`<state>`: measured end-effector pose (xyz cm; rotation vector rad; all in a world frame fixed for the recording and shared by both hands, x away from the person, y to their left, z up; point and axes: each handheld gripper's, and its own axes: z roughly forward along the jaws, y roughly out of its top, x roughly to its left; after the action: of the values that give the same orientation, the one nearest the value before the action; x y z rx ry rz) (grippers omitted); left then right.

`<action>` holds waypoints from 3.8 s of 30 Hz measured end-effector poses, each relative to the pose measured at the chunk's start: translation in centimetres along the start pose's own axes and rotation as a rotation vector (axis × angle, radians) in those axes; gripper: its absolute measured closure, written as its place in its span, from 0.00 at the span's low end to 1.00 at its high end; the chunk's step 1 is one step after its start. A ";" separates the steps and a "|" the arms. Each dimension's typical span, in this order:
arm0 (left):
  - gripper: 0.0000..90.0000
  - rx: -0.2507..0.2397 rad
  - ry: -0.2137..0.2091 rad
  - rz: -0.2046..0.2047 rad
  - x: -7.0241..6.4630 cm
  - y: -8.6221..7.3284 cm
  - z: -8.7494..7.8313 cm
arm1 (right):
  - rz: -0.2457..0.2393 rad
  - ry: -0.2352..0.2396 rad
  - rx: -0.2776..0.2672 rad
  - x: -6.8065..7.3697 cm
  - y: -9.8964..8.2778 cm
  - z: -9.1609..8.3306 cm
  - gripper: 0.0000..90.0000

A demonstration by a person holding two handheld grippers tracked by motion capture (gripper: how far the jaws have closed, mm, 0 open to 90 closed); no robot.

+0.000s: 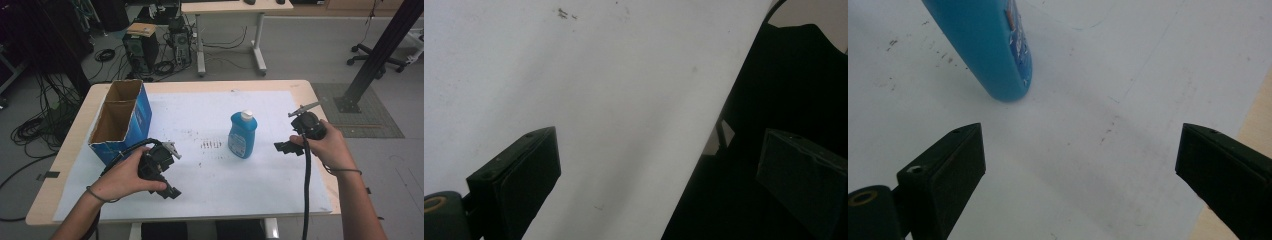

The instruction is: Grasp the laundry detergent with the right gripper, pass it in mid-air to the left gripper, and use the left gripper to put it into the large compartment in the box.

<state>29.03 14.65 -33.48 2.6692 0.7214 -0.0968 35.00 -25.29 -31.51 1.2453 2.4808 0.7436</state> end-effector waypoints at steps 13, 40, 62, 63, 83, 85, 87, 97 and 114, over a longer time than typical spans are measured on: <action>0.04 -0.001 -0.002 -0.003 0.0 -0.2 0.0 | -0.021 0.039 0.006 1.8 -1.0 1.7 0.06; 0.04 -0.005 -0.009 -0.020 0.3 -1.2 0.0 | -0.068 0.092 -0.055 4.8 -1.1 6.1 0.05; 0.05 -0.012 -0.008 -0.029 0.2 -1.6 -0.1 | -0.034 0.127 -0.294 4.8 -1.8 9.5 0.05; 0.05 -0.014 -0.008 -0.027 0.2 -1.6 -0.1 | -0.034 0.127 -0.294 4.8 -1.8 9.5 0.05; 0.04 -0.016 -0.012 -0.038 0.2 -2.1 0.1 | -0.034 0.155 -0.402 5.2 -1.5 11.0 0.04; 0.04 -0.018 -0.012 -0.044 0.3 -2.2 0.1 | -0.034 0.155 -0.402 5.2 -1.5 11.0 0.04; 0.04 -0.019 -0.012 -0.044 0.3 -2.3 0.1 | -0.026 0.153 -0.429 5.2 -1.4 11.3 0.04; 0.04 -0.017 -0.009 -0.039 0.4 -2.1 -0.2 | -0.002 0.152 -0.485 5.0 -1.3 12.1 0.04; 0.05 -0.010 -0.006 -0.037 0.3 -1.8 -0.2 | 0.007 0.140 -0.515 4.9 -1.3 13.0 0.09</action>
<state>28.37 16.36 -33.92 2.6461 0.7672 -0.1102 37.04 -17.78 -43.12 1.0343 2.1722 1.4007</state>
